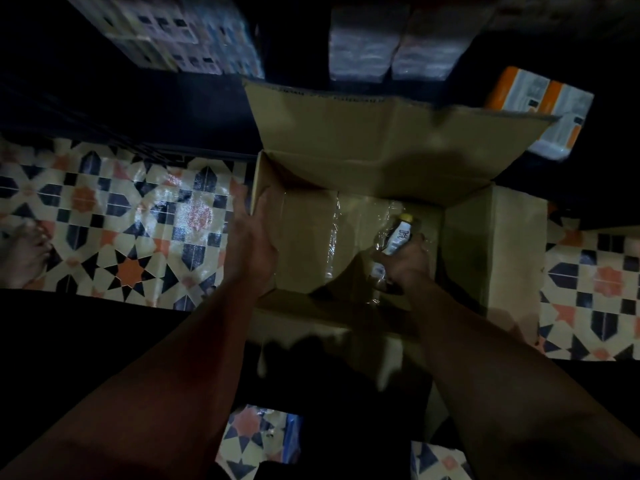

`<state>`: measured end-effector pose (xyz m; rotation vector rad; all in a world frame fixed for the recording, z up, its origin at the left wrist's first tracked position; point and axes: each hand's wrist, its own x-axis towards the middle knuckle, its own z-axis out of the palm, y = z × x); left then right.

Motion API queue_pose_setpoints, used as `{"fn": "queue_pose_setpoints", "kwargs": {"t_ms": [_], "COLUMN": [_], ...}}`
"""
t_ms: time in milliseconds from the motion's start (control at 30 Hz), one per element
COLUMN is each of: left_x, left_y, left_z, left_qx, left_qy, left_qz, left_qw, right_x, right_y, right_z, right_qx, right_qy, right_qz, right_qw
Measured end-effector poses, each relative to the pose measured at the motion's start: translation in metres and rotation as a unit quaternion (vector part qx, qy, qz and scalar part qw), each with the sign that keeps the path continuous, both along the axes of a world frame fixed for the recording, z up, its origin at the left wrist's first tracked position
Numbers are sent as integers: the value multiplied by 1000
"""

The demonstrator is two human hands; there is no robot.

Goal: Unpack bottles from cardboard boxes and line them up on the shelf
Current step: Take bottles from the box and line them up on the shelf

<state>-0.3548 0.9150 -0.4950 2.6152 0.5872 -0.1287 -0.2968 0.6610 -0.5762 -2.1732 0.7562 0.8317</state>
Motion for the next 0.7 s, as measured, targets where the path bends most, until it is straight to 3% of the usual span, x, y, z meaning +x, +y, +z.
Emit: {"fn": "queue_pose_setpoints", "kwargs": {"t_ms": [233,333,500,600,633,667,700], "left_x": [1,2,22,40,37,45,41], "left_y": [-6,-4,11,13,13,11,9], "left_z": [11,25,91,190,200,266,279], "left_qx": [-23,-1,166,104,98,88,81], "left_qy": [14,75,294,306,301,271,259], "left_qz": [-4,-18,-118,-147,-169,-183,-194], "left_qw": [1000,997,934,935,933,941,943], "right_x": [-2,-7,-15,-13,-19,-12,-18], "right_y": [19,19,20,17,18,13,15], "right_z": [0,27,155,271,281,350,365], "right_qx": [-35,-44,-45,-13,-6,7,18], "right_qy": [28,-11,-60,-97,-107,-126,-128], "right_qz": [12,48,106,118,129,134,142], "right_qw": [999,998,992,988,986,983,981]}}
